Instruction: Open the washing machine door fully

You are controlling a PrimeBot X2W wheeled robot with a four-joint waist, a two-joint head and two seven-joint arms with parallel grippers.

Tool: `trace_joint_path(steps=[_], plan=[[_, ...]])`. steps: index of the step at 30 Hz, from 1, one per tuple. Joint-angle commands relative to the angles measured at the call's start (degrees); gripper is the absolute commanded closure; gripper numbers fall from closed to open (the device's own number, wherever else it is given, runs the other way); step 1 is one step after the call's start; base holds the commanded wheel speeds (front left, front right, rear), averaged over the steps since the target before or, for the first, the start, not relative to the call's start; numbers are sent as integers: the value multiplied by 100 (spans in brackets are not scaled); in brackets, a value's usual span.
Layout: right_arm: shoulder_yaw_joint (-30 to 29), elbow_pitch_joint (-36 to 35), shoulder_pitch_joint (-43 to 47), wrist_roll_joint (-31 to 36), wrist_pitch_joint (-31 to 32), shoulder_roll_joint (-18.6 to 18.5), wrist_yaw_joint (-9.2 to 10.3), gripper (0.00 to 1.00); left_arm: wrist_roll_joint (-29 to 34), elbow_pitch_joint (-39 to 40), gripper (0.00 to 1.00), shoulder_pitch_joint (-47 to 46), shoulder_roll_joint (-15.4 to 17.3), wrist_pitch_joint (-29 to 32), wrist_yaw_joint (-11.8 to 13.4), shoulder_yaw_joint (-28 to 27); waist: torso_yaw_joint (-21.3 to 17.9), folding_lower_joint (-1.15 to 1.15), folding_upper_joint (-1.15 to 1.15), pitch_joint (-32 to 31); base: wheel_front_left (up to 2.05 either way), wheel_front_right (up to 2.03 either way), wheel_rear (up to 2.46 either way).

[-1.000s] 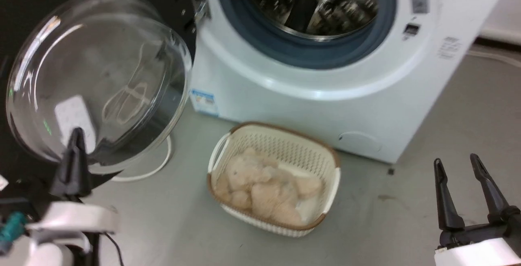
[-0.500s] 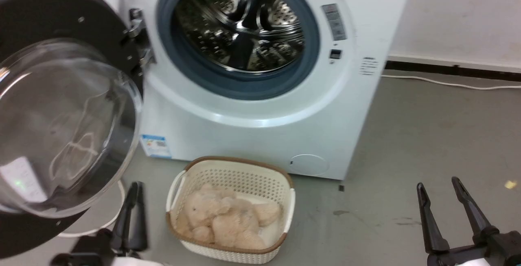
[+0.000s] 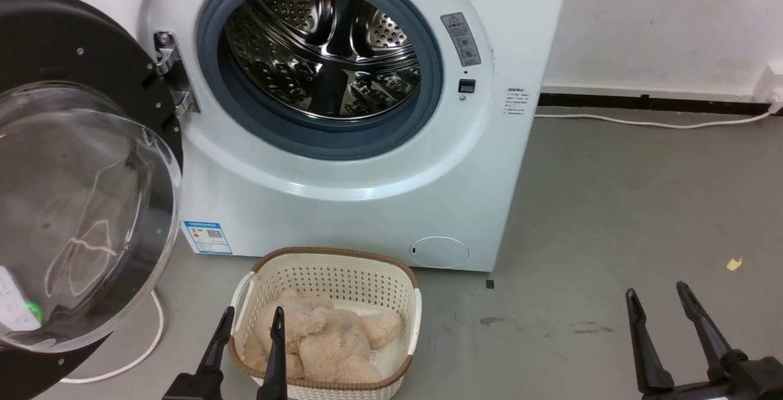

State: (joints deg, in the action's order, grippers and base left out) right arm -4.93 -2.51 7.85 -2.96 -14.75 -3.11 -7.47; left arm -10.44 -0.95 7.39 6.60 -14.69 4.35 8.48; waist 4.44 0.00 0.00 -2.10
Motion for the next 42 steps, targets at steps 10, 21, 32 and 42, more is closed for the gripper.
trace_joint_path(steps=[10, 21, 32, 42], plan=[[18, 81, 69, -94, -25, 23, -2, 0, 209, -157, 0, 61, -126, -30, -13, -186, -42, 0, 0, 16, 0, 0, 0], [38, 64, -18, -66, 31, 0, 1, 100, 186, -124, 100, -16, -186, 31, -13, -215, -17, 0, 0, 37, 0, 0, 0], [79, 81, -86, -33, 160, 2, 1, 100, 263, -105, 100, -80, -202, 160, -51, -272, -55, 0, 0, 52, 0, 0, 0], [120, 97, -155, -1, 290, 5, 0, 100, 340, -85, 100, -145, -219, 289, -89, -328, -93, 0, 0, 68, 0, 0, 0]])
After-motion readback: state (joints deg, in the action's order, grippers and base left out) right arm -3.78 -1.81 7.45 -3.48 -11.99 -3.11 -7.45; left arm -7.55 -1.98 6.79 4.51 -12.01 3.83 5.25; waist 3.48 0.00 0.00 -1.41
